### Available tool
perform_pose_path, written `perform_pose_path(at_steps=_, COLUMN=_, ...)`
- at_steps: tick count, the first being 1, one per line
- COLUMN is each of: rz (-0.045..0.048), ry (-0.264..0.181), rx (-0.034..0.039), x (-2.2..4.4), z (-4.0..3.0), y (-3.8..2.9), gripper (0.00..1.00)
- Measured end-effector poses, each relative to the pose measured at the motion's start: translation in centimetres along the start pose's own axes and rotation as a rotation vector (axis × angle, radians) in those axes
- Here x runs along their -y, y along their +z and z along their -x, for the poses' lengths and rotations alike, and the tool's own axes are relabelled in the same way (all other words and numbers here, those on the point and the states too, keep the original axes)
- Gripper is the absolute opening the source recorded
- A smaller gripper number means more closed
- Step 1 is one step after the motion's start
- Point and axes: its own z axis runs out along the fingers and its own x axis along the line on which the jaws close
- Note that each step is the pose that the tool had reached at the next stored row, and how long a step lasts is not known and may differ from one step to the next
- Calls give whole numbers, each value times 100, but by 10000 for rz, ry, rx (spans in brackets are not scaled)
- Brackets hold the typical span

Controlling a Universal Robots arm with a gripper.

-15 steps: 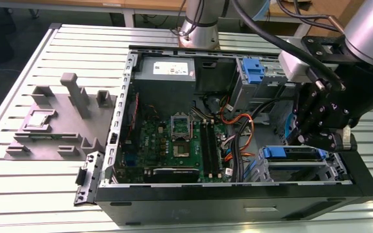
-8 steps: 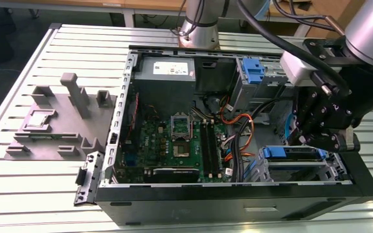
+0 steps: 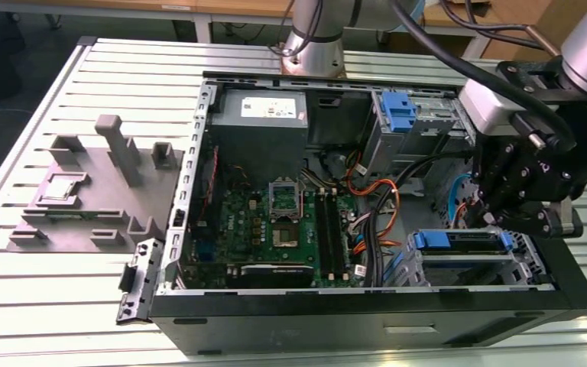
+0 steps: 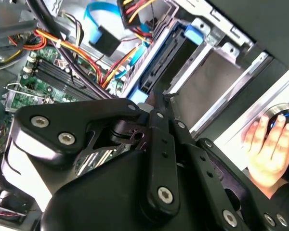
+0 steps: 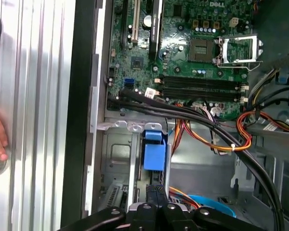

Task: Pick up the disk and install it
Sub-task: 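Insert the first disk wire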

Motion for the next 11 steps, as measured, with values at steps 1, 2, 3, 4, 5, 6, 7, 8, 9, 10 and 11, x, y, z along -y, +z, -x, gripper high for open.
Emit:
perform_pose_path(at_steps=1, rz=0, ry=0, rx=1, x=15, z=6, y=1, gripper=12)
perform_pose_path(at_steps=2, rz=-1, ry=-1, rx=0, x=30, z=12, y=0, gripper=12)
perform_pose_path(at_steps=3, rz=0, ry=-1, rx=1, x=44, z=20, y=1, gripper=12)
perform_pose_path(at_steps=4, rz=0, ry=-2, rx=-6, x=51, z=29, y=0, gripper=12)
perform_pose_path(at_steps=5, rz=-7, ry=-1, rx=-50, x=51, z=37, y=1, gripper=12)
perform_pose_path(at_steps=6, rz=-23, ry=-1, rx=-149, x=51, z=48, y=0, gripper=12)
perform_pose_path(at_steps=7, rz=-48, ry=-2, rx=-260, x=52, z=60, y=1, gripper=12)
perform_pose_path(at_steps=8, rz=-79, ry=-3, rx=-366, x=52, z=71, y=2, gripper=12)
perform_pose_path(at_steps=9, rz=-112, ry=-2, rx=-470, x=53, z=80, y=3, gripper=12)
perform_pose_path(at_steps=10, rz=-135, ry=-4, rx=-535, x=53, z=84, y=3, gripper=12)
perform_pose_path(at_steps=11, rz=-142, ry=-8, rx=-560, x=54, z=87, y=3, gripper=12)
